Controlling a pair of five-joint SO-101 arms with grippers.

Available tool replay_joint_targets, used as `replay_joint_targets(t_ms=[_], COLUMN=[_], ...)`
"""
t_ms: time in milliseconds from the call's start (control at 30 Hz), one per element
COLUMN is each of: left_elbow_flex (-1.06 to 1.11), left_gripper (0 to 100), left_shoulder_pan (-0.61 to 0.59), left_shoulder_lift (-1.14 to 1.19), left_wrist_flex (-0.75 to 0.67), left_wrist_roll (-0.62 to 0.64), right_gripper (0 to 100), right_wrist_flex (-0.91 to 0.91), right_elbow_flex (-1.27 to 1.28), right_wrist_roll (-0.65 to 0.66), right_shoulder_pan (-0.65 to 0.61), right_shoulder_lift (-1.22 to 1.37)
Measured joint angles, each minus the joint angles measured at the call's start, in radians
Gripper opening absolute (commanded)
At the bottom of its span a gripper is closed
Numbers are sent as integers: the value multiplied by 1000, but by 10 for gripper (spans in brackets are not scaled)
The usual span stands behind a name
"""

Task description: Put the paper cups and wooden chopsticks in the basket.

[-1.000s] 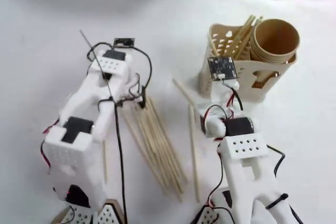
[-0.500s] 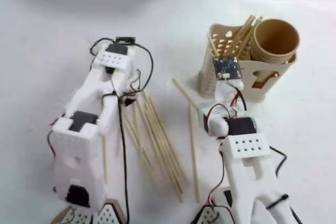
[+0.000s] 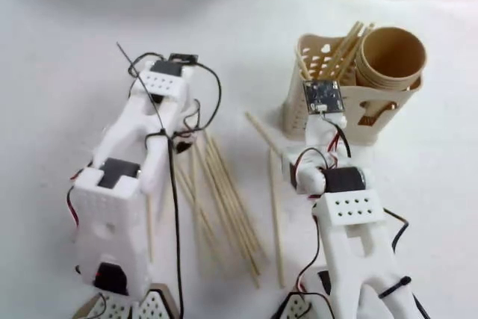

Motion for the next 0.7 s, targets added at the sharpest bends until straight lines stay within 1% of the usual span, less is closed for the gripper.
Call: replay_joint_targets(t_ms=[233, 333, 600, 700], left_elbow_flex=[0, 0, 0, 0], left_gripper=[23, 23, 23, 23], left_shoulder_pan=[-25, -41, -51, -51], left_shoulder_lift=[-94, -161, -433, -543], left_wrist_flex=[2, 28, 54, 21], left_wrist_roll=[-81, -110, -180, -192], right_gripper=[18, 18, 18, 18], right_wrist_flex=[0, 0, 0, 8], right_elbow_flex=[0, 0, 0, 12], right_wrist_roll=[0, 0, 0, 0], right_shoulder_pan=[0, 0, 0, 0], right_shoulder_lift=[0, 0, 0, 0])
